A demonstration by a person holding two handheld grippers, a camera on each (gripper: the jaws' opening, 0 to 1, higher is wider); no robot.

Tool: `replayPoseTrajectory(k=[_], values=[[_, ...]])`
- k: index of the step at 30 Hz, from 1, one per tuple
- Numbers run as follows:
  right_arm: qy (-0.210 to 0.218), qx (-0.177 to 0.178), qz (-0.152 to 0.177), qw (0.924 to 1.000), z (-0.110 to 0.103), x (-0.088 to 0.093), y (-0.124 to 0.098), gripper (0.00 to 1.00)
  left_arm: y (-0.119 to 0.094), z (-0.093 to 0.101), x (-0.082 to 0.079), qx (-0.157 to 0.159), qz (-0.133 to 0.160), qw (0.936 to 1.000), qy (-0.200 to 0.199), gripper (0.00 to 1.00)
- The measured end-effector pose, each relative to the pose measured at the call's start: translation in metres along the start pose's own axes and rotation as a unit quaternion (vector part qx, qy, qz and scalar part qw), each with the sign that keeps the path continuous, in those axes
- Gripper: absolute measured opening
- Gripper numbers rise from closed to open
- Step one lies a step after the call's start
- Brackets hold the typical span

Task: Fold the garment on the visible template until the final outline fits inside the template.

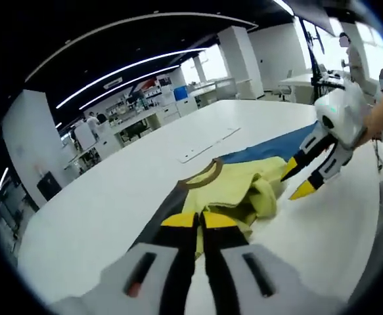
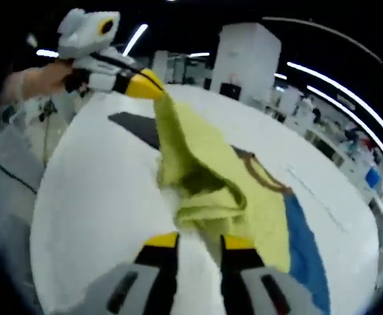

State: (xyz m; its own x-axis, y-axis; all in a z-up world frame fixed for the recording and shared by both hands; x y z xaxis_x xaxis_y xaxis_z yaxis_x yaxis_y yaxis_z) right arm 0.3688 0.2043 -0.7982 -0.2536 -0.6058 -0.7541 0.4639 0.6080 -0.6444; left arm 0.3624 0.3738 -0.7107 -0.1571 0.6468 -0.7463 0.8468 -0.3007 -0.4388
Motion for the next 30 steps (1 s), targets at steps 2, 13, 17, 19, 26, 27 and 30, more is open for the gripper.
replayPoseTrajectory(k=[2,13,17,19,26,27,30], values=[[-0.013,-0.008,-0.012,0.9998,-0.001,0.005,0.007,0.17,-0.003,-0.001,0.000,-0.004,-0.002,1.0000,-0.005,0.00],[-0.071,0.024,-0.030,0.9968,0.012,0.004,0.022,0.06,-0.015,-0.002,0.011,-0.012,-0.016,0.9997,-0.014,0.00],[-0.067,0.027,-0.035,0.9968,0.018,0.004,0.024,0.00,-0.016,-0.001,0.012,-0.013,-0.018,0.9996,-0.017,0.00],[-0.060,0.024,-0.037,0.9972,0.019,0.004,0.025,0.00,-0.016,-0.001,0.014,-0.013,-0.020,0.9995,-0.018,0.00],[-0.038,0.017,-0.018,0.9990,0.021,-0.012,0.013,0.00,-0.017,-0.003,0.018,-0.016,-0.023,0.9994,-0.019,0.00],[-0.033,0.015,-0.014,0.9993,0.022,-0.015,0.011,0.00,-0.018,-0.004,0.019,-0.017,-0.024,0.9994,-0.021,0.00],[-0.002,0.013,0.005,0.9999,0.032,-0.031,0.006,0.00,-0.019,-0.007,0.019,-0.021,-0.025,0.9993,-0.020,0.00]])
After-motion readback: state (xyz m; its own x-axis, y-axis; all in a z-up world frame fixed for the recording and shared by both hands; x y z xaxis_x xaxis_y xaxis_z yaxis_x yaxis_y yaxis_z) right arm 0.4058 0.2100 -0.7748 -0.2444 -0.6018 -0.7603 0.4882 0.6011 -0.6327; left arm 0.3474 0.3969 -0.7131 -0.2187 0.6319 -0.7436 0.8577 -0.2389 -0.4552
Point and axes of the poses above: the point that each gripper's makers call its tool centre point, and the gripper's own axes: y roughly forward along the fingers, z roughly to its right, x roughly out of its underside, the point moved 2 cm from there along -y, roughly backward along the fingers, and after that the axes turned 15 degrees about y, right-handed, at the moved point
